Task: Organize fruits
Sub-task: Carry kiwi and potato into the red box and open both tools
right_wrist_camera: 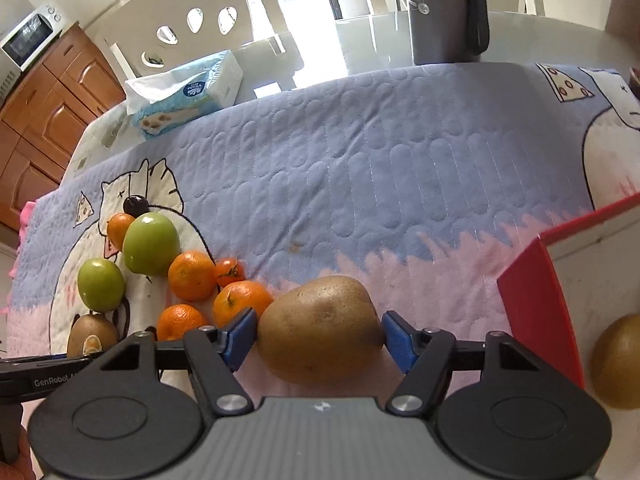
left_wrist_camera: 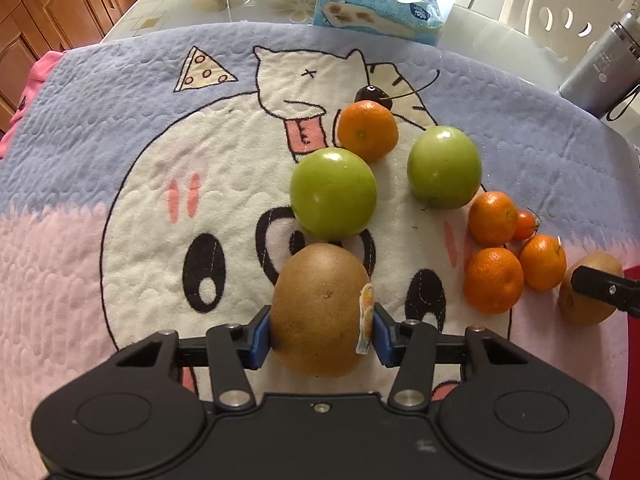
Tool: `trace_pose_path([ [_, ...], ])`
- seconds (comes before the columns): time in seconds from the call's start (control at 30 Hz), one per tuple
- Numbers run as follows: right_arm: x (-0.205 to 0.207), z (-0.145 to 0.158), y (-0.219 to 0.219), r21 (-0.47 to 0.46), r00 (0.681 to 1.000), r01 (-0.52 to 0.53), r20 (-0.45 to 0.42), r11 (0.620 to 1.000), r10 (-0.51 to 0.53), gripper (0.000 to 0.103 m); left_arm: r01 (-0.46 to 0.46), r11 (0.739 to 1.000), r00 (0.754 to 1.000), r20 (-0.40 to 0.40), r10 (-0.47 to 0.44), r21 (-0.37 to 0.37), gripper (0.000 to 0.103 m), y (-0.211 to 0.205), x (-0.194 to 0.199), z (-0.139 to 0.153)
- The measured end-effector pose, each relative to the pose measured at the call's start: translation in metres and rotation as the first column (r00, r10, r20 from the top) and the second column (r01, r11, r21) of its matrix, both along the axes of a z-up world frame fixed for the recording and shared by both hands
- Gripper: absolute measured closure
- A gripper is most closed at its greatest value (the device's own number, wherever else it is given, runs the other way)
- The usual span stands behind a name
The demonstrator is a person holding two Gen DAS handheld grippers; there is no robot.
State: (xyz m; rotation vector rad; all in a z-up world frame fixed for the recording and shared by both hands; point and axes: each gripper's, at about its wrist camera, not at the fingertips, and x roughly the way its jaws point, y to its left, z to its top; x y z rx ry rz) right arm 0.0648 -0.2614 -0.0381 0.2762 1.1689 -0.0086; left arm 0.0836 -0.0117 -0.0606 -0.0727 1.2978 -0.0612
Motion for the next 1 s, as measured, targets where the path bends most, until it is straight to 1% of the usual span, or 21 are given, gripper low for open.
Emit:
trace_pose_path([
  [0.07,-0.004,0.002,0.001,0.012,1.000,-0.005,0.005,1.000,0.005,0.033,-0.008,1.000,1.000,-0.005,0.008,-0.010,0.045,0.001,-0.004,0.002],
  [0.23,-0.015,0.008,0.001,0.037,1.000,-0.006,0.018,0.999,0.005,0.033,0.010,1.000,1.000,-0.007,-0.010,-0.015,0.046,-0.007,-0.016,0.005],
  [0.43,-0.027,0.020,-0.010,0.063,0.998,0.026,0.054,0.998,-0.029,0.033,0.017,0.999,1.000,-0.002,-0.018,-0.033,0.046,-0.012,-0.027,0.013],
  [0.67,-0.049,0.039,-0.033,0.103,0.989,0.092,0.110,0.990,-0.103,0.033,0.033,0.999,0.999,0.036,-0.032,-0.043,0.045,-0.023,-0.033,0.032],
  [0.77,-0.059,0.044,-0.045,0.121,0.982,0.125,0.127,0.985,-0.140,0.033,0.033,0.997,0.999,0.035,-0.031,-0.068,0.045,-0.027,-0.034,0.038],
  [1.0,-0.084,0.062,-0.072,0.159,0.958,0.197,0.181,0.967,-0.224,0.033,0.075,0.993,0.996,0.058,-0.070,-0.093,0.045,-0.052,-0.030,0.054],
])
